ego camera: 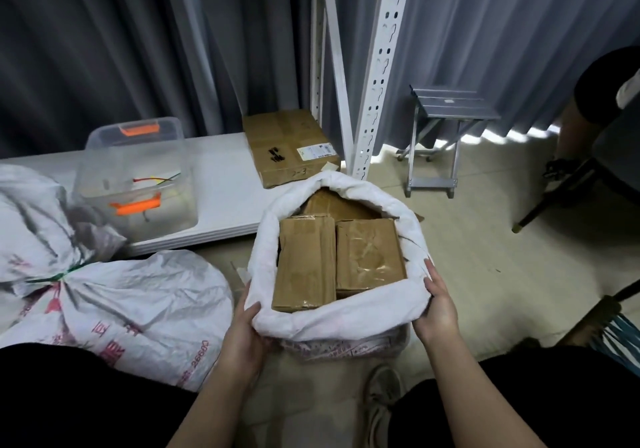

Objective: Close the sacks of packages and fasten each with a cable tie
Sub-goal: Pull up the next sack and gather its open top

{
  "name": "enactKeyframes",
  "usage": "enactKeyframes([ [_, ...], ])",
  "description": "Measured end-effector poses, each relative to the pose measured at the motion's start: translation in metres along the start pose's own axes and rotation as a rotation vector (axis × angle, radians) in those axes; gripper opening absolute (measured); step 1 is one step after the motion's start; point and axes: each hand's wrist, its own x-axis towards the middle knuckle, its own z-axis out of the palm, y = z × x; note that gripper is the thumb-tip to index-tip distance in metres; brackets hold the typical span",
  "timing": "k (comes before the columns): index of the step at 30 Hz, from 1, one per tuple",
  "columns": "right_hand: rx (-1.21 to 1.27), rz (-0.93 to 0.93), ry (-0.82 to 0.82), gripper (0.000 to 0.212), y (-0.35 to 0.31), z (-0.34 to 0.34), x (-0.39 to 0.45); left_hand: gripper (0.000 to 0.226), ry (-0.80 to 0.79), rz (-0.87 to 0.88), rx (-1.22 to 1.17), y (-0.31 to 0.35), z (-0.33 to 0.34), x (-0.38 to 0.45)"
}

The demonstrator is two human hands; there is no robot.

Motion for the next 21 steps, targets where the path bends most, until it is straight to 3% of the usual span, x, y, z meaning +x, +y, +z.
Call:
enactKeyframes([
  [1,-0.147,-0.052,0.037,0.036,0.0,0.001,0.0,0.045,-0.133,0.219,0.175,0.003,0.0,0.003],
  [3,-0.466,-0.185,0.139,0.036,0.004,0.008,-0.011,0.054,-0.503,0.302,0.315,-0.009,-0.002,-0.014],
  [8,-0.741,-0.261,0.157,0.06,0.024,0.007,-0.063,0.042,-0.574,0.311,0.446,-0.039,-0.029,-0.029],
  [11,-0.785,-0.261,0.125,0.06,0.031,0.003,-0.073,0.041,-0.62,0.318,0.381,-0.048,-0.033,-0.036],
  [14,-0.591,-0.254,0.123,0.058,0.029,-0.005,-0.065,0.027,-0.597,0.26,0.292,-0.043,-0.024,-0.045],
  [18,0.086,0.079,0.061,0.064,0.025,-0.021,-0.053,0.043,-0.759,0.089,0.172,-0.048,-0.025,-0.04],
  [21,0.167,0.197,0.062,0.063,0.025,-0.025,-0.046,0.051,-0.775,0.058,0.21,-0.052,-0.029,-0.022],
])
